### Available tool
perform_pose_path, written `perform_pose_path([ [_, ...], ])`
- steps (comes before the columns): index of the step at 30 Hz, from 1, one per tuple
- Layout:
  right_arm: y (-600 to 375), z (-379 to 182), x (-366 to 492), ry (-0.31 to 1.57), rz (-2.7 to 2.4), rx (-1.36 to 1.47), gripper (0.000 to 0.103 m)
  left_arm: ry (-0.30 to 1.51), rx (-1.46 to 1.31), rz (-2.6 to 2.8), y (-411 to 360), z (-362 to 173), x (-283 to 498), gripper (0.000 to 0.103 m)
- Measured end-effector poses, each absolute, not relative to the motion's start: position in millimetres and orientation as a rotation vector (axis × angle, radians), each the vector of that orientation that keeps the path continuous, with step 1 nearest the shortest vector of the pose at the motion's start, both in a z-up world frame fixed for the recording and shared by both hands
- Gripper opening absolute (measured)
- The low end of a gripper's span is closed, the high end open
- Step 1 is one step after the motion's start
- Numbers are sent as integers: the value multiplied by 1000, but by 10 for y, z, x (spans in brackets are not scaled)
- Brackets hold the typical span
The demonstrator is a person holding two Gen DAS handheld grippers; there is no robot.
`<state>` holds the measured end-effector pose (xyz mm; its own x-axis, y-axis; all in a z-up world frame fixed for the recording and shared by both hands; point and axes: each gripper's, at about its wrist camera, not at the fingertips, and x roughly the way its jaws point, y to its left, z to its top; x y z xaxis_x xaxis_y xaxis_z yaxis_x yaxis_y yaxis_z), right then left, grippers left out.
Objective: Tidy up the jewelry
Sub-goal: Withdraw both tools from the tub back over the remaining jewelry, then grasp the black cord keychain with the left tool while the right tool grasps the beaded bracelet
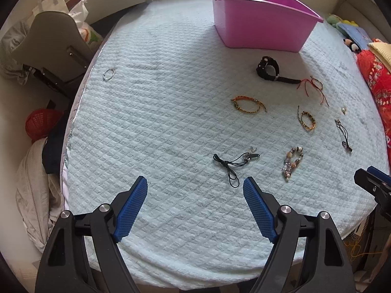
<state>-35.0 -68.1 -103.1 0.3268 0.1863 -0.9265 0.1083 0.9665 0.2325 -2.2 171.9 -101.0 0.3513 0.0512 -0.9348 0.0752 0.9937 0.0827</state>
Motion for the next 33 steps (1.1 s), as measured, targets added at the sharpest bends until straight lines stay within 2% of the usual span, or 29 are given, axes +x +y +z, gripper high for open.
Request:
perform_pose_path([
  [22, -301, -2494, -283, 1080, -123, 289, 61, 1071, 123, -186, 1556, -2385, 203, 79],
  [33, -176, -2677, -226, 1029, -132, 200, 61, 1027, 118, -189, 1546, -2581, 137, 79],
])
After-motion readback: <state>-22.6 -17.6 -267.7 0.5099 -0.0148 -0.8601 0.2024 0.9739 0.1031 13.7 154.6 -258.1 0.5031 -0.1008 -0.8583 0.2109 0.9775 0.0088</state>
